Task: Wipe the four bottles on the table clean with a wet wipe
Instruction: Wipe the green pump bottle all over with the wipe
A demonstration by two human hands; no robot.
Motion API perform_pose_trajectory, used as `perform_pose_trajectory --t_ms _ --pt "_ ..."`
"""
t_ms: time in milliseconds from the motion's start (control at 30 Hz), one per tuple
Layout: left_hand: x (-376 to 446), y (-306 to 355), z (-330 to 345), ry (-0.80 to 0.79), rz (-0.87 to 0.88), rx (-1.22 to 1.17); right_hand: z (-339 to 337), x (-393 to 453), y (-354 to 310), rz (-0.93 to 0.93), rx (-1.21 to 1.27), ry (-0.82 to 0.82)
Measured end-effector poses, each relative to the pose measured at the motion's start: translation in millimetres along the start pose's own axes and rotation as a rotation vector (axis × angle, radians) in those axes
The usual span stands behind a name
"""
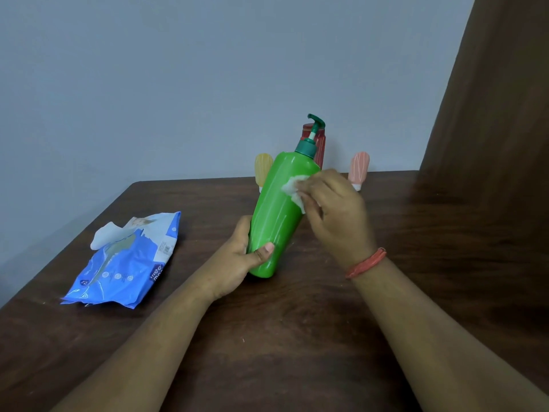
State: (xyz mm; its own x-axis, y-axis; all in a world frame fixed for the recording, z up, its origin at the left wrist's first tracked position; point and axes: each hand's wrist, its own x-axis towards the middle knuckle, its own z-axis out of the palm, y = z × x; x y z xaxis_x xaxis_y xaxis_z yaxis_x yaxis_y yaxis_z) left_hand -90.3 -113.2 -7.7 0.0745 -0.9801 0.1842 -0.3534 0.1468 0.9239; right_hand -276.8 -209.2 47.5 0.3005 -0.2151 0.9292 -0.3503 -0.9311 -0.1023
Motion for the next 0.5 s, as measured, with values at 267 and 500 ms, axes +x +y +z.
perform_pose_trajectory --t_ms 267,500 --pt "-0.5 0.0 -2.3 0.014 -0.012 -0.025 3.8 -6.7 -2.9 0.018 0.027 -0.108" --pt "0.0 0.5 -1.6 0.008 -0.011 -0.010 2.2 -6.0 -6.5 0.023 0.025 -0.082"
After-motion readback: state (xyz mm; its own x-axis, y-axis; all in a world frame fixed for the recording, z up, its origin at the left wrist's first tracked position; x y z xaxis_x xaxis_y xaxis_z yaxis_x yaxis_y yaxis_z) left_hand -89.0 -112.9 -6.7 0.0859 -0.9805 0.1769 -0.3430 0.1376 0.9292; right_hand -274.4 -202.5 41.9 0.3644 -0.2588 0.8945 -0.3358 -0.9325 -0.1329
